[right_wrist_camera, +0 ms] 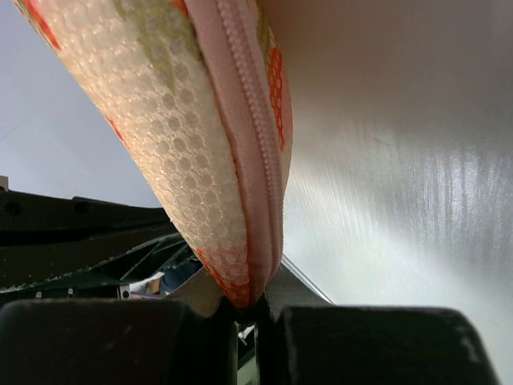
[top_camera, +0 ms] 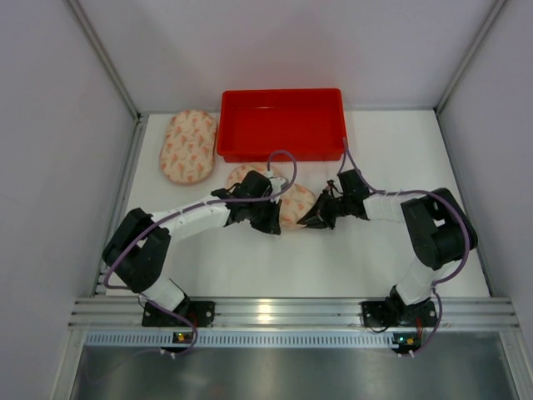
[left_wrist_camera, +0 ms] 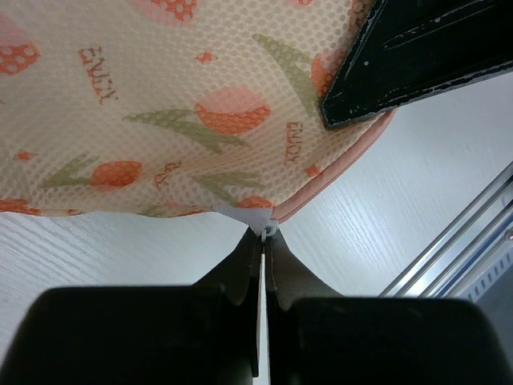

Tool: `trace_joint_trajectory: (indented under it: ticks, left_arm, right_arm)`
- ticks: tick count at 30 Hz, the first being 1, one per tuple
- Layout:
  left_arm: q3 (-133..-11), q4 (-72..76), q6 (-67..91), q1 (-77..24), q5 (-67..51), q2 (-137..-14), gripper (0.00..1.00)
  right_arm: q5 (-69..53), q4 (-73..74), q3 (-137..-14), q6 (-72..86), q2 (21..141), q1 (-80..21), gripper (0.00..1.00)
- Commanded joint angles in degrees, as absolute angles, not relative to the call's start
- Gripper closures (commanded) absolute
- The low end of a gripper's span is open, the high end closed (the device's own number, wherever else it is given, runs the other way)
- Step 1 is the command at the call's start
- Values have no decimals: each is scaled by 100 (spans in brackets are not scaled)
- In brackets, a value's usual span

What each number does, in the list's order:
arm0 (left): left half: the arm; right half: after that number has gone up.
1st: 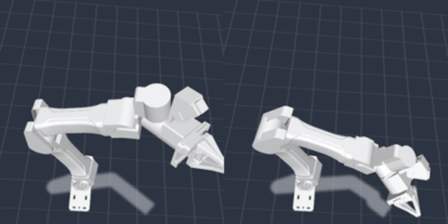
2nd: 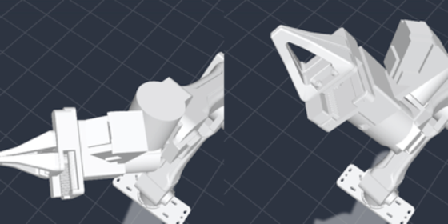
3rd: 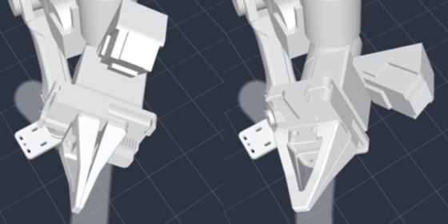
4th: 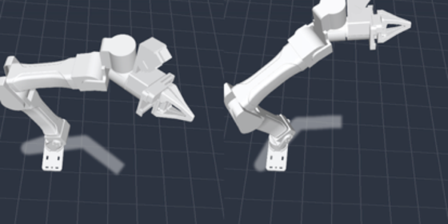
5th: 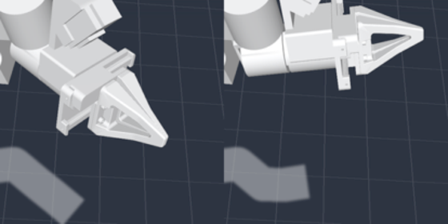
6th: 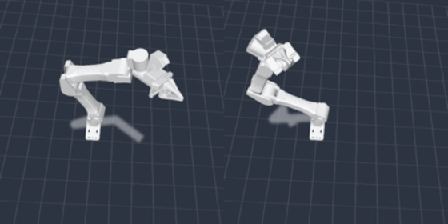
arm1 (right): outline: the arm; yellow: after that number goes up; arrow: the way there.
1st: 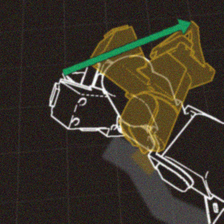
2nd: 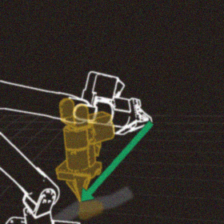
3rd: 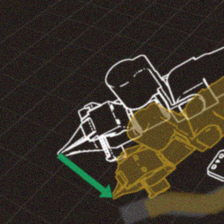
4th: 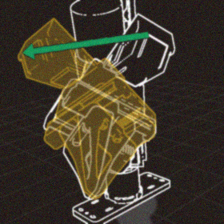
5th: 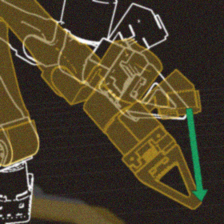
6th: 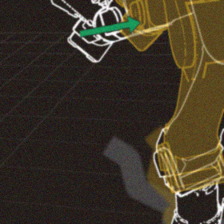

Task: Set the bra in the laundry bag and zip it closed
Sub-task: Zip the laundry bag at the center of the board, then adjust the laundry bag at the center of the board.

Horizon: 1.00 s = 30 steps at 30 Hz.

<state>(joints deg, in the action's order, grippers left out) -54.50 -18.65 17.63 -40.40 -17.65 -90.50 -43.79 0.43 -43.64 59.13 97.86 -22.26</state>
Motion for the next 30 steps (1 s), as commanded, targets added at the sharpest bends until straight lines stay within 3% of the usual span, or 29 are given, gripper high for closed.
trace_joint_trajectory:
  ticks: [1, 8, 10, 11, 16, 23, 25, 28, 29, 30]
  left_arm:
    - [-5432, -2487, 1310, -3648, -1389, -8815, 100]
    - [-5467, -2654, 1301, -3191, -1590, -9123, 100]
    - [-5554, -2637, 1214, -3182, -2274, -9088, 100]
    - [-5676, -2619, 1187, -3190, -2537, -9053, 97]
    - [-5801, -2584, 800, -3190, -2902, -8247, 52]
    - [-5783, -2759, 265, -2858, -1926, -7568, 34]
    - [-5748, -2786, 386, -2673, -1793, -7585, 31]
    - [-5669, -2725, 1018, -2172, -1811, -7777, 29]
    - [-5599, -2638, 1420, -1945, -1880, -7787, 29]
    - [-5486, -2532, 1615, -1821, -1985, -7761, 28]
  right_arm:
    - [-4096, 396, -4368, 5476, 9756, -1890, 100]
    - [-4192, 396, -4289, 5344, 9668, -1793, 100]
    - [-4236, 326, -4298, 5291, 9633, -1793, 100]
    - [-4254, 325, -4315, 5248, 9633, -1793, 100]
    - [-4377, 674, -4552, 4388, 9642, -1793, 100]
    - [-4149, 1519, -4825, 2903, 9379, -1653, 95]
    - [-4122, 1608, -4738, 2804, 9299, -1609, 85]
    - [-4219, 1635, -4527, 2830, 9133, -1608, 49]
    - [-4201, 1609, -4474, 2882, 9001, -1608, 29]
    - [-4253, 1652, -4430, 2900, 8948, -1608, 24]
